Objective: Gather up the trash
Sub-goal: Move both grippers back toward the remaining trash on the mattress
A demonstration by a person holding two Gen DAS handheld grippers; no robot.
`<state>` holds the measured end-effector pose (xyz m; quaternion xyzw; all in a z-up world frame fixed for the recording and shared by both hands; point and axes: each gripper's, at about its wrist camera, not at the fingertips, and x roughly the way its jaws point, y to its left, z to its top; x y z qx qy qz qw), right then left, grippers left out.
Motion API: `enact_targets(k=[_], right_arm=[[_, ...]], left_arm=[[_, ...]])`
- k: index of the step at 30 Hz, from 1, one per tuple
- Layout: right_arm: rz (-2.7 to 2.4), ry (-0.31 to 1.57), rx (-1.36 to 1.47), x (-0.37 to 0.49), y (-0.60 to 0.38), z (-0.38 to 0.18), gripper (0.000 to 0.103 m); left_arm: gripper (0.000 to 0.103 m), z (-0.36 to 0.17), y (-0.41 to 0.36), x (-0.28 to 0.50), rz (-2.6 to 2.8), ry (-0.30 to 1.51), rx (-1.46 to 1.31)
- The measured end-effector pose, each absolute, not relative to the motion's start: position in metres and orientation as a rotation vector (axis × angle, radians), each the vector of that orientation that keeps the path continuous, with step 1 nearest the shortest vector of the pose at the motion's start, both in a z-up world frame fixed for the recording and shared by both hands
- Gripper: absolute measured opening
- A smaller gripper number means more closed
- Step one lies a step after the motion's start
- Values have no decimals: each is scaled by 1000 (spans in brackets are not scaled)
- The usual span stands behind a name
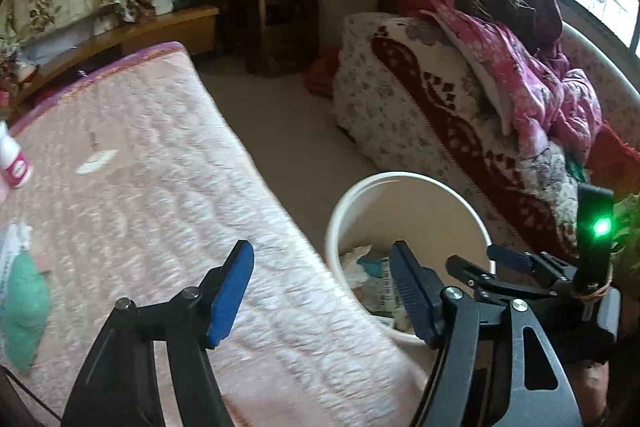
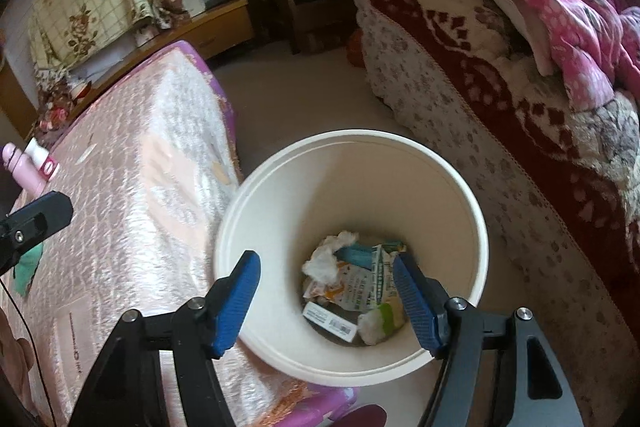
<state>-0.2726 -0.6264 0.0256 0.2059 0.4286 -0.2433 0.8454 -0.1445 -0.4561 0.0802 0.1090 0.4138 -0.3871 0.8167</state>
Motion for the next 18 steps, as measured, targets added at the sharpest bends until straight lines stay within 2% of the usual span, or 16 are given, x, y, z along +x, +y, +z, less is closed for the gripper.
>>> enact_targets(k=[18], right_arm=[[-298, 883, 327, -211, -509, 64, 72]], left_arm=[[71, 89, -322, -110, -606, 869, 175]])
